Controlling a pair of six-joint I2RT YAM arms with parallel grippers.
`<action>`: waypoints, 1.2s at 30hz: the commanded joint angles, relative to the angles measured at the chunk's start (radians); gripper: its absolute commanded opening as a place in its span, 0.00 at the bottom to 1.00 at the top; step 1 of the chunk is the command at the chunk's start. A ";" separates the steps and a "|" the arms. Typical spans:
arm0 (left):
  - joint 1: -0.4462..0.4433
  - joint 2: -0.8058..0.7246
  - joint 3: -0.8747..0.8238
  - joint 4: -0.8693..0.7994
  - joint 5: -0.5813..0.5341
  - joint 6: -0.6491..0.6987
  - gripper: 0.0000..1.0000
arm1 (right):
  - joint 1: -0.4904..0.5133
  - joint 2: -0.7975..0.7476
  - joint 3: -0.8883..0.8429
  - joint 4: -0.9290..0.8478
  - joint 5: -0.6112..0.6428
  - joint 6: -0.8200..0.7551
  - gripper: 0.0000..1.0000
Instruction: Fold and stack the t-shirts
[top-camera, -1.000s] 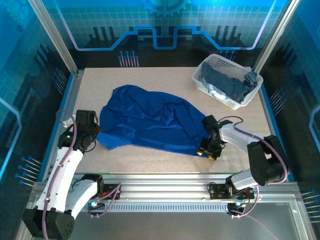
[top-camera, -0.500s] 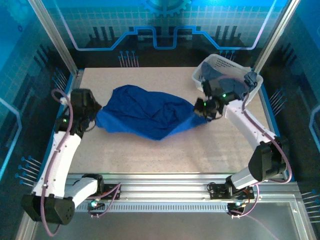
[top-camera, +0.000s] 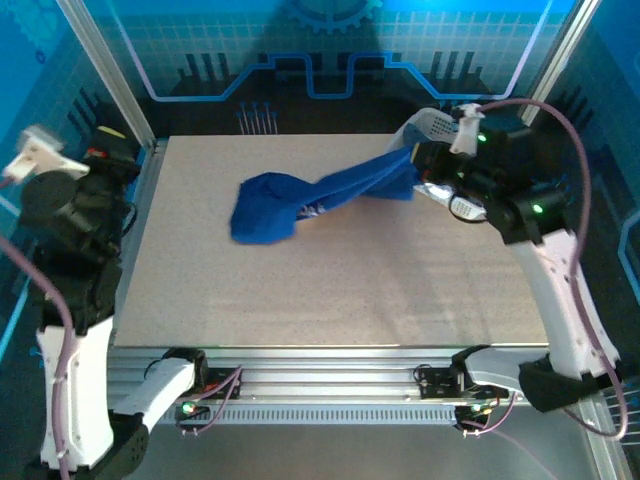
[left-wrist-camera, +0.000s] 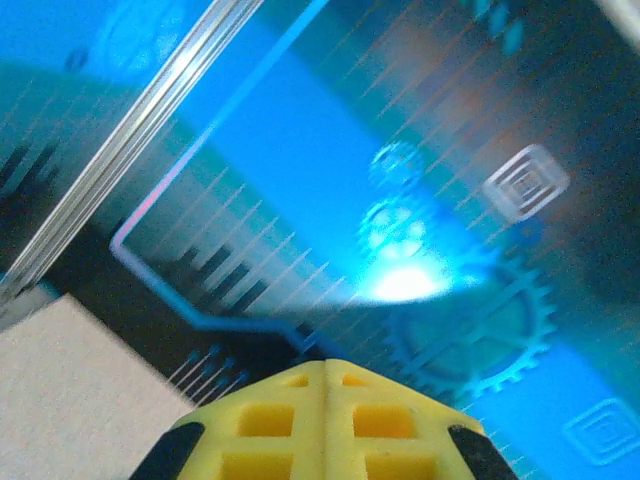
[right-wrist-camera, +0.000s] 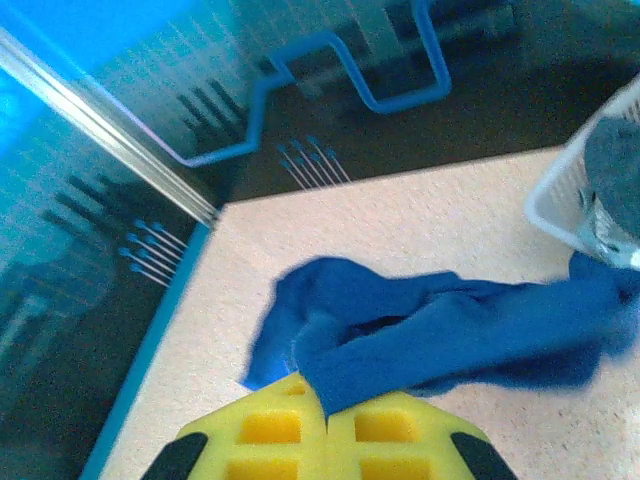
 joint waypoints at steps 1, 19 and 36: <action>-0.001 0.013 0.086 0.062 0.021 0.069 0.00 | -0.010 -0.060 0.036 0.040 -0.050 -0.024 0.00; -0.493 0.479 -0.608 0.035 0.489 -0.143 0.49 | -0.251 -0.047 -0.439 -0.163 0.051 0.010 0.00; -0.578 0.952 -0.350 0.066 0.613 0.338 0.51 | -0.288 -0.066 -0.497 -0.180 0.073 0.067 0.00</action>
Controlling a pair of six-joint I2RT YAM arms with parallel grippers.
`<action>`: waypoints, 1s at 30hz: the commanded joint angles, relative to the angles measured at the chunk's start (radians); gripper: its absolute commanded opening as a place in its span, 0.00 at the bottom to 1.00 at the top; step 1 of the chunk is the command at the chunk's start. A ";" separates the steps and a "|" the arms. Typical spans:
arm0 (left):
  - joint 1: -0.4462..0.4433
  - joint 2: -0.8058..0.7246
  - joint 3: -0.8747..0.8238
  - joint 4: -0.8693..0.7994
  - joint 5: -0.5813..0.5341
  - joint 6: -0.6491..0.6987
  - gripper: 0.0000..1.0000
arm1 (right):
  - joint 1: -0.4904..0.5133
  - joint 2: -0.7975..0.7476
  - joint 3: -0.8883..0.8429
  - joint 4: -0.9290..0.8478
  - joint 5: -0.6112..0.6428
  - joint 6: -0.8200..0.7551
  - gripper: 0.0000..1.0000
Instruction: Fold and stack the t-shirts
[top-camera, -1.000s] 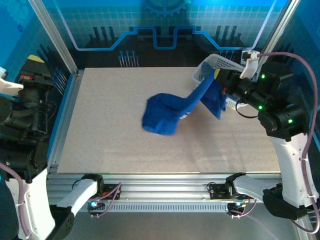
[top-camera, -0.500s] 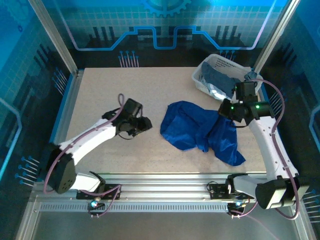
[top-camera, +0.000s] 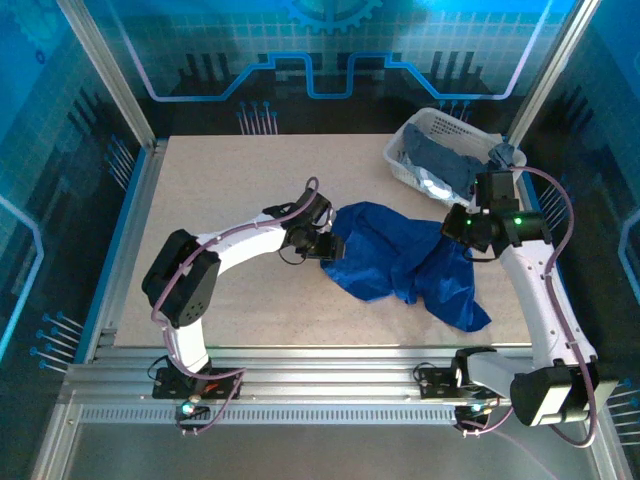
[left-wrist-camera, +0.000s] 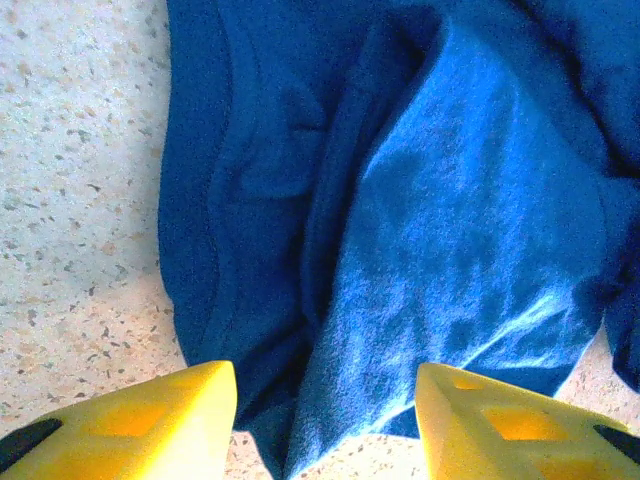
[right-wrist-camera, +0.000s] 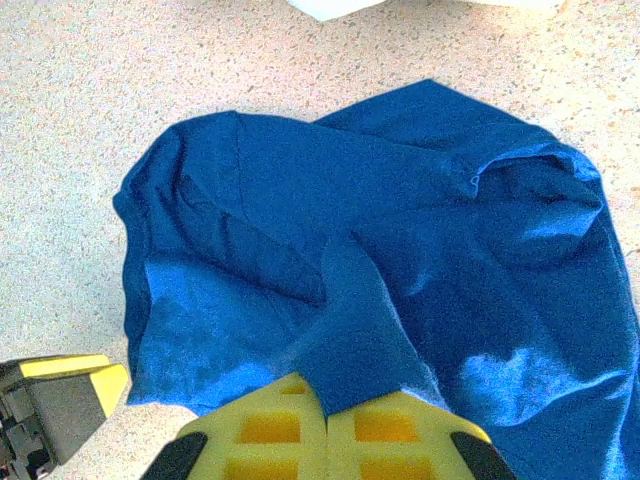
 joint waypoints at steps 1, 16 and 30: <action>-0.003 0.009 0.008 -0.009 0.076 0.083 0.50 | -0.019 -0.018 -0.001 -0.016 0.011 0.018 0.00; -0.033 0.039 -0.025 0.004 0.008 0.088 0.45 | -0.023 -0.019 -0.010 -0.015 -0.012 0.026 0.00; -0.090 0.017 -0.032 -0.004 -0.067 0.039 0.25 | -0.026 -0.022 -0.024 -0.012 -0.025 0.018 0.00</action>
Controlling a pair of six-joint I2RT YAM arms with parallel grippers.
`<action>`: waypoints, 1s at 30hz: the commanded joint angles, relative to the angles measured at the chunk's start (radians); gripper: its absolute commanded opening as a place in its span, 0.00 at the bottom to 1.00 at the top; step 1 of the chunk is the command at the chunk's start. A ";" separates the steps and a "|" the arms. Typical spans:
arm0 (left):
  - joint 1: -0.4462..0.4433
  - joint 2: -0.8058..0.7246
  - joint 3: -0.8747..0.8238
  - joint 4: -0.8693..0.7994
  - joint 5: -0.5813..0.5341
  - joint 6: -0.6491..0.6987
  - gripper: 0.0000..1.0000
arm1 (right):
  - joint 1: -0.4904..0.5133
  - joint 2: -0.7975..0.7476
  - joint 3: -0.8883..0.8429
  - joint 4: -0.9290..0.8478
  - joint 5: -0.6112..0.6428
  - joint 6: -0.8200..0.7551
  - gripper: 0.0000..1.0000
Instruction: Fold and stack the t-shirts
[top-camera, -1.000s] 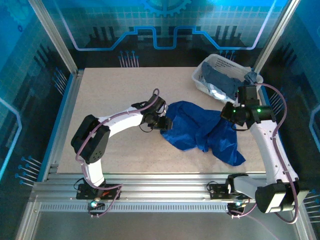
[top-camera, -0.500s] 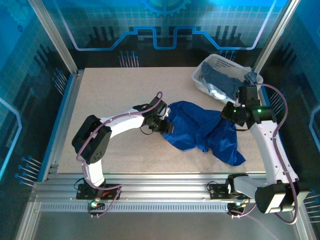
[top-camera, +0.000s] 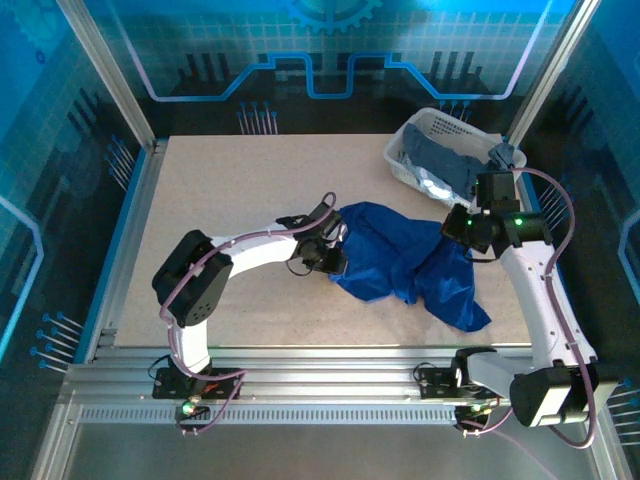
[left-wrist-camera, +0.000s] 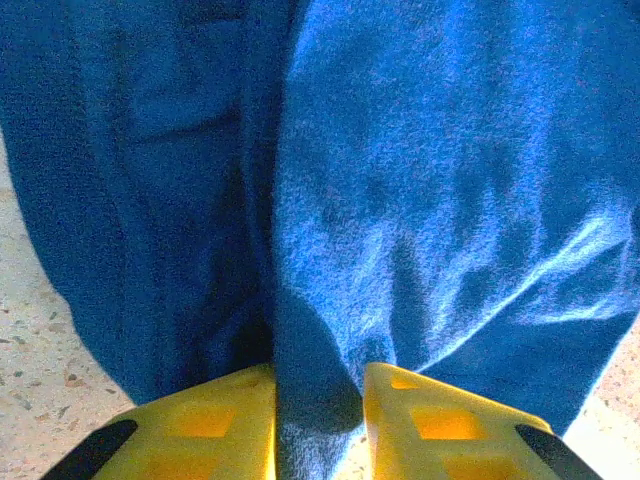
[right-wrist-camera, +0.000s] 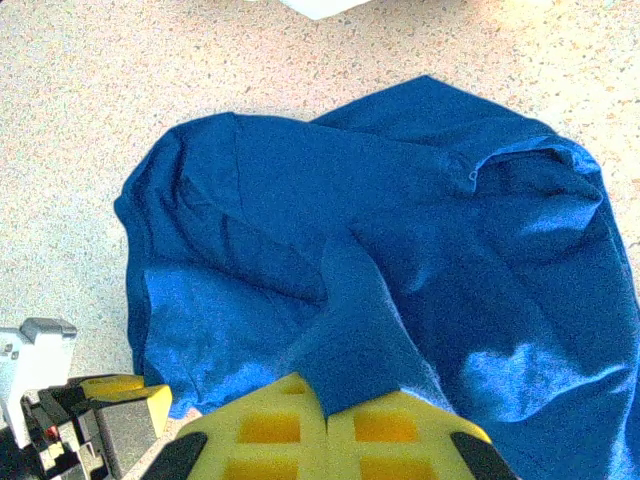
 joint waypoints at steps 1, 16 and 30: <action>-0.013 -0.025 -0.006 -0.024 -0.035 -0.016 0.22 | -0.021 -0.019 -0.019 -0.010 -0.019 0.004 0.00; -0.031 -0.157 0.093 -0.150 -0.112 -0.126 0.00 | -0.026 -0.035 -0.010 -0.003 -0.011 0.008 0.00; 0.165 -0.314 0.158 -0.311 0.018 -0.276 0.00 | -0.025 0.052 0.141 0.030 -0.036 -0.005 0.00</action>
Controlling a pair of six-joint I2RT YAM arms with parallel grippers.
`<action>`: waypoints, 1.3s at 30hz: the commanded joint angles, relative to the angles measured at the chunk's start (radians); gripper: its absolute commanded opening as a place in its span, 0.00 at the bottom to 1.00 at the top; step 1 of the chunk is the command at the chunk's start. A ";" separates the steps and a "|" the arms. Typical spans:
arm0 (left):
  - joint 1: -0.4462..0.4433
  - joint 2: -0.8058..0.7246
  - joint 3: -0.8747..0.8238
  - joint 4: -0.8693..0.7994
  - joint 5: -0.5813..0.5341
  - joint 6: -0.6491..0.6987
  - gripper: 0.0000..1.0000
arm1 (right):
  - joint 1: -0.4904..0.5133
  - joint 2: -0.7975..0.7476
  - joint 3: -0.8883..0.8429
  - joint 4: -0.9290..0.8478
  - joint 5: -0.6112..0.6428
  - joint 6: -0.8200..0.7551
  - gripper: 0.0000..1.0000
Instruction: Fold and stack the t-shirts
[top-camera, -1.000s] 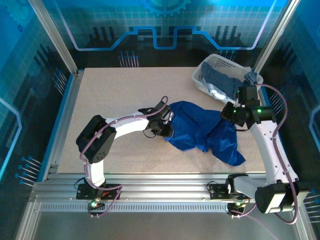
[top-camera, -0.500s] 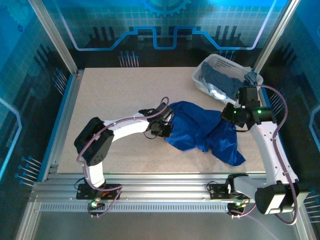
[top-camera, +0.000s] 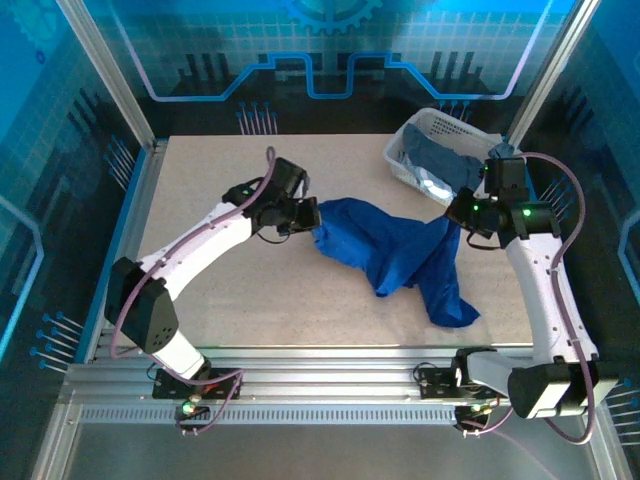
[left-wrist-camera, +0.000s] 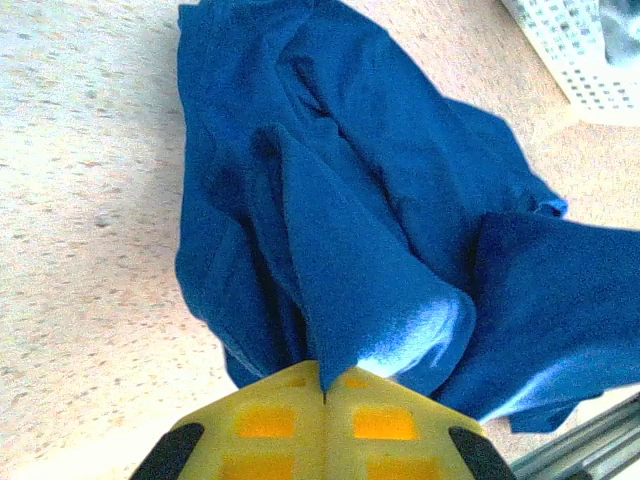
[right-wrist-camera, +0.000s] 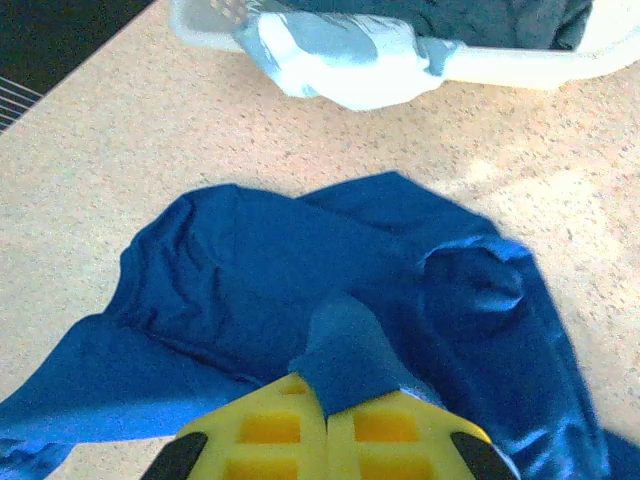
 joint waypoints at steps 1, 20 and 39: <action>0.007 -0.033 -0.030 -0.090 0.072 -0.016 0.00 | 0.004 0.005 0.012 0.003 -0.027 -0.005 0.00; 0.006 -0.045 -0.429 -0.083 0.069 -0.147 0.54 | 0.057 -0.040 -0.190 0.019 -0.029 0.010 0.00; -0.149 0.215 -0.342 -0.098 -0.243 -0.065 0.55 | 0.057 -0.043 -0.203 0.028 -0.041 0.022 0.00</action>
